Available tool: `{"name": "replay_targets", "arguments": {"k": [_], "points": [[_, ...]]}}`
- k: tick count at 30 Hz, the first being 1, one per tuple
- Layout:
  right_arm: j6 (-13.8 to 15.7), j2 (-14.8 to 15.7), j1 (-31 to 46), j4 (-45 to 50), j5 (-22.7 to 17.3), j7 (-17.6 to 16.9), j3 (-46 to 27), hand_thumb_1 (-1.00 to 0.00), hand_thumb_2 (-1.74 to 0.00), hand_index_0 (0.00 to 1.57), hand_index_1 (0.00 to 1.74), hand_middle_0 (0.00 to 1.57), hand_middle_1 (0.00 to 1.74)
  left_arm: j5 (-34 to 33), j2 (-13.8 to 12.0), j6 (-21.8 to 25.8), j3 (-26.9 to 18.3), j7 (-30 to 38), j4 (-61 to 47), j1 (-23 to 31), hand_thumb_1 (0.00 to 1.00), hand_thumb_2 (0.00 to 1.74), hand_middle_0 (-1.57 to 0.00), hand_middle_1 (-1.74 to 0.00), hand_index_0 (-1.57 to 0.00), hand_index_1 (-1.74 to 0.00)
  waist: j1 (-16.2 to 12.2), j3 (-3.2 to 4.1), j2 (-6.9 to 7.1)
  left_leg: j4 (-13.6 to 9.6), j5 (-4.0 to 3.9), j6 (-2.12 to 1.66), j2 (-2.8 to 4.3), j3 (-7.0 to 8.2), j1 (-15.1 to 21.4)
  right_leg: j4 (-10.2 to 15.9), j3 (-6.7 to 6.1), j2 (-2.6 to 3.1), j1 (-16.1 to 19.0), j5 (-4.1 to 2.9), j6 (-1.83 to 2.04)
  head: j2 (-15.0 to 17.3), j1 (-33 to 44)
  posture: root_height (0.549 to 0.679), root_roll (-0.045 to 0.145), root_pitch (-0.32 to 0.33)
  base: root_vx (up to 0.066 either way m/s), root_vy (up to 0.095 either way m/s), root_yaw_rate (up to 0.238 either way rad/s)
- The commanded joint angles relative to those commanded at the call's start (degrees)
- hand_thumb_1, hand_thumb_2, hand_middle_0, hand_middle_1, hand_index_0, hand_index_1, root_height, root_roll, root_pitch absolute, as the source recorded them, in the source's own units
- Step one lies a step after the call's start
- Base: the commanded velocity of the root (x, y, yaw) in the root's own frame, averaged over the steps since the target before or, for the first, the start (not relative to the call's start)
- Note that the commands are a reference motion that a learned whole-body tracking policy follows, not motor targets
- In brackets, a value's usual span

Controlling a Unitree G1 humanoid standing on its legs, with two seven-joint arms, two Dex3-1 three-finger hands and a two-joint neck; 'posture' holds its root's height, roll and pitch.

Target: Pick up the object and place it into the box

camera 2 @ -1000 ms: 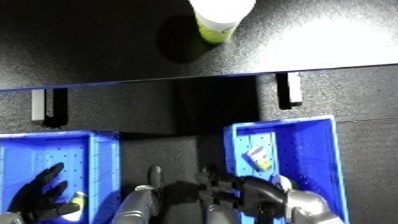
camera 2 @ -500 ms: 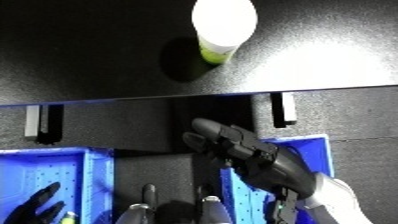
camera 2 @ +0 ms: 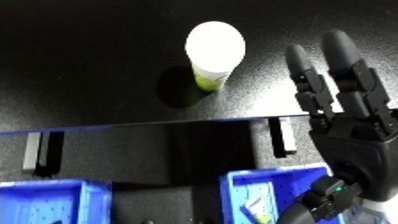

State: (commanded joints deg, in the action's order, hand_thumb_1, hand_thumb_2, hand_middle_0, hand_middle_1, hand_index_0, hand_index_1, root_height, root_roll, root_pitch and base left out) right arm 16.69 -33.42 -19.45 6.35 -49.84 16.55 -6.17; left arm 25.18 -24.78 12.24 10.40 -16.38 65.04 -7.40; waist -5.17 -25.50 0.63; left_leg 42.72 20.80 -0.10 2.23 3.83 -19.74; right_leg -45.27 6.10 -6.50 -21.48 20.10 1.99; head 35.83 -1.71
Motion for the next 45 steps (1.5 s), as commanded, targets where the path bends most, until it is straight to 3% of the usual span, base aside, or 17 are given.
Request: {"name": "replay_targets", "arguments": {"k": [3,11,17,24,32,45], "points": [[-1.8,-1.4,-1.5,-1.6,3.2,-5.8,0.9,0.00,0.00,0.00,0.00,0.00,0.00,0.1,0.1,-0.6,0.6,0.5,-0.9,0.0,0.00,0.00,0.00,0.00,0.00,0.00,0.3,-0.28,-0.15,0.0,-0.11,0.12,-0.16,-0.11,0.0,0.0,-0.10,0.01,0.0,0.00,-0.22,0.1,-1.2,0.634,0.039,-0.042,0.017,0.005,0.017],[-7.5,-5.5,-7.2,-7.7,8.4,-17.3,4.8,0.00,0.00,0.00,0.00,0.00,0.00,-0.1,0.1,-1.4,2.5,1.0,-1.8,-0.2,0.00,0.00,0.00,0.00,0.00,0.00,1.6,-0.68,-0.58,-0.2,-0.41,0.29,-0.59,-0.64,0.2,-0.2,-0.16,-0.09,0.1,0.12,-0.77,0.0,-5.8,0.634,0.041,-0.048,0.024,-0.008,0.035],[-11.9,-7.4,-12.5,-12.8,9.9,-22.0,8.9,0.00,0.00,0.00,0.00,0.00,0.00,-0.1,0.2,-1.6,4.0,0.9,-1.8,-0.6,0.00,0.00,0.00,0.00,0.00,0.00,2.7,-0.77,-1.16,-0.2,-0.42,0.39,-1.06,-1.05,0.2,-0.3,-0.14,-0.30,0.2,0.32,-1.17,-0.4,-10.2,0.633,0.043,-0.052,0.018,-0.003,0.041],[-15.3,-8.0,-19.0,-19.2,10.4,-22.2,13.4,0.00,0.00,0.00,0.00,0.00,0.00,0.0,0.3,-1.9,5.7,0.7,-2.3,-1.2,0.00,0.00,0.00,0.00,0.00,0.00,3.9,-0.91,-2.01,-0.1,-0.38,0.51,-1.71,-1.39,0.0,-0.9,-0.07,-0.66,-0.1,0.47,-1.50,-2.3,-16.0,0.632,0.047,-0.055,0.006,0.011,0.048],[-18.2,-8.3,-25.3,-24.6,9.4,-19.6,17.5,0.00,0.00,0.00,0.00,0.00,0.00,0.4,0.4,-2.8,6.9,0.3,-3.1,-1.0,0.00,0.00,0.00,0.00,0.00,0.00,4.9,-0.99,-2.93,0.3,-0.36,0.55,-2.26,-1.51,-0.6,-1.4,-0.01,-1.14,-0.7,0.57,-1.85,-5.5,-22.4,0.632,0.055,-0.054,0.002,0.017,0.037],[-23.4,-7.4,-33.2,-28.9,9.2,-15.4,23.2,0.00,0.00,0.00,0.00,0.00,0.00,1.0,1.1,-5.0,8.6,0.8,-4.9,-1.7,0.00,0.00,0.00,0.00,0.00,0.00,6.2,-1.24,-3.79,0.9,-0.37,0.44,-3.12,-1.91,-1.5,-2.5,-0.10,-1.74,-1.8,0.81,-2.30,-6.6,-26.5,0.630,0.066,-0.052,0.000,0.017,0.050]]}}
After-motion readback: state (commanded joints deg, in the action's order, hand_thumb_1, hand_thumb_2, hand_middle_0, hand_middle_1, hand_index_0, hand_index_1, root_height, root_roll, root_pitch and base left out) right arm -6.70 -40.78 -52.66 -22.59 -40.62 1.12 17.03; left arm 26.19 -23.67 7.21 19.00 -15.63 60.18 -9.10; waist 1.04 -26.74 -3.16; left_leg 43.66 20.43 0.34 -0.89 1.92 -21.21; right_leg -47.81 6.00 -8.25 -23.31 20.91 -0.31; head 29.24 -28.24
